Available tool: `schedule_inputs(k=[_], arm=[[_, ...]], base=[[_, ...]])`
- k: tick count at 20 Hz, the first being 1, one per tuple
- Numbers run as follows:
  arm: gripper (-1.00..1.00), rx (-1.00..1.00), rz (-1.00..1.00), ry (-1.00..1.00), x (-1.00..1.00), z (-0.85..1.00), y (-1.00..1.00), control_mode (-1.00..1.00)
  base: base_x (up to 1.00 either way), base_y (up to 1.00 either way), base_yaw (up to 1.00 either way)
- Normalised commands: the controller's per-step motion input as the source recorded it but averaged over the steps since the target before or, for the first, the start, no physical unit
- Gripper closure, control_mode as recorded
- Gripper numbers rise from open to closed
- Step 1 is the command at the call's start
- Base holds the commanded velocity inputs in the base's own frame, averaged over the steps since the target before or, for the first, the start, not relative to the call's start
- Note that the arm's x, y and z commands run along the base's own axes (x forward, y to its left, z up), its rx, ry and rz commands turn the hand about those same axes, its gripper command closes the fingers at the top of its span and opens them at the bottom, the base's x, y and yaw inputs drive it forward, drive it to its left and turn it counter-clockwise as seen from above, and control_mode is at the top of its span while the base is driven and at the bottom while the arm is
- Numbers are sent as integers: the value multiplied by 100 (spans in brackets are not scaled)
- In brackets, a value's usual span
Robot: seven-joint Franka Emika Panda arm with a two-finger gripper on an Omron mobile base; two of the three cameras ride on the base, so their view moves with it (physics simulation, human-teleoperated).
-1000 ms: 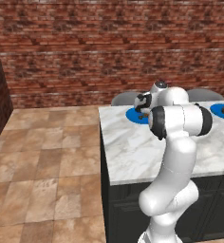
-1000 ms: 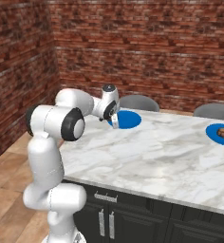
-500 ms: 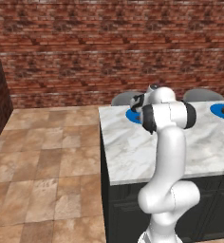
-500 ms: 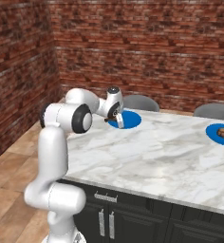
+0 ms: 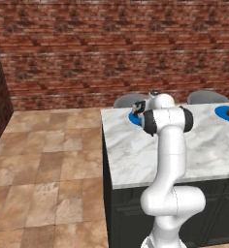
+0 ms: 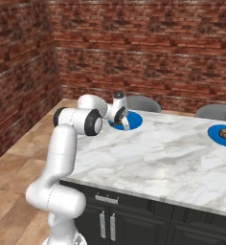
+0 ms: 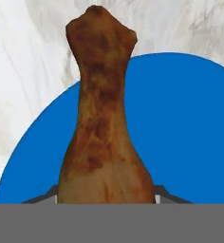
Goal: Take the chicken drumsticks from the pan and place one on each plate on the dining counter.
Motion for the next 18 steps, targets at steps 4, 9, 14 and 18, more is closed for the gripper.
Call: schedule_inputs(k=[4, 9, 14, 18], arm=[[100, -6, 2, 0, 35, -31, 0, -100], [-100, -2, 1, 0, 34, -12, 0, -100], [-100, 0, 0, -22, 1, 3, -15, -100], [-100, 0, -3, -51, -14, 0, -19, -100]], base=[[0, 0, 0], [0, 0, 0], [0, 0, 0], [0, 0, 0]])
